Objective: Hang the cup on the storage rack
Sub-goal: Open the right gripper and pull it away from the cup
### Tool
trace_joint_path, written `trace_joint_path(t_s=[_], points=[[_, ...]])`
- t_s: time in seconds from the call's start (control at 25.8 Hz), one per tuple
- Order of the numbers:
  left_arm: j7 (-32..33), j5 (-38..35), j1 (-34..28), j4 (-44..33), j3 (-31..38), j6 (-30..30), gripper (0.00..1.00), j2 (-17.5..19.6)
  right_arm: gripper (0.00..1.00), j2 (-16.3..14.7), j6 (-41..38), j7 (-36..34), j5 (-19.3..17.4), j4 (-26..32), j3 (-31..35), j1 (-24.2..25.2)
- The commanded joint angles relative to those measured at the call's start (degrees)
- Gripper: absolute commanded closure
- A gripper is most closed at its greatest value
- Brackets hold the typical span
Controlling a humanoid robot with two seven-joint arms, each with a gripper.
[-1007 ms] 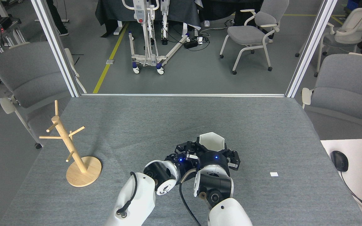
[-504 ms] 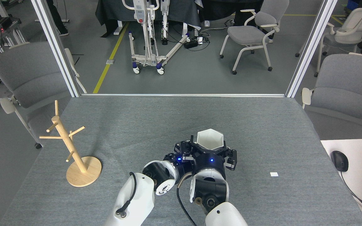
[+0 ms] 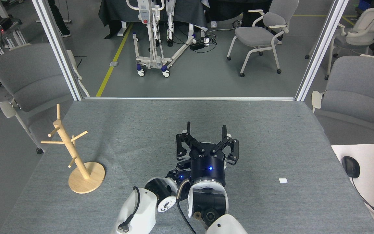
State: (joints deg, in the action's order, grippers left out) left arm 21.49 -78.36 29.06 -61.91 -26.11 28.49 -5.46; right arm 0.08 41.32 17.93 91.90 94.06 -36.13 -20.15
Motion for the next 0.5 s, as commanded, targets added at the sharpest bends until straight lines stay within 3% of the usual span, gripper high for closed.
trace_joint_path(t_s=[0.0,0.15,0.23,0.31,0.35,0.46], points=[[-0.4,0.0,-1.5,-0.1,0.4,0.0,1.0,0.4,0.02,-0.5,-0.4,-8.3,-2.3,0.1,1.4,-0.1],[-0.7,0.0,-3.3,-1.8,3.4,0.2,1.0,1.9,0.01,-4.5,-8.2,-9.9,-3.8,0.1,14.0,0.4],[-1.4,0.0,-5.9,-5.6,5.5,0.2,1.0,4.2,0.01,-9.0,-18.3,-10.5,-8.5,0.1,22.8,1.9],[-1.9,0.0,-8.8,-10.3,7.0,0.3,1.0,7.5,0.01,-12.3,-30.2,-12.7,-16.0,-0.7,32.3,5.6],[-2.2,0.0,-10.2,-12.3,7.6,0.3,1.0,8.6,0.01,-13.2,-35.4,-14.5,-18.2,-1.8,36.2,7.6],[-3.9,0.0,-15.9,-19.7,11.3,0.5,1.0,11.9,0.01,-15.5,-48.7,-21.4,-18.8,-3.2,45.7,14.9]])
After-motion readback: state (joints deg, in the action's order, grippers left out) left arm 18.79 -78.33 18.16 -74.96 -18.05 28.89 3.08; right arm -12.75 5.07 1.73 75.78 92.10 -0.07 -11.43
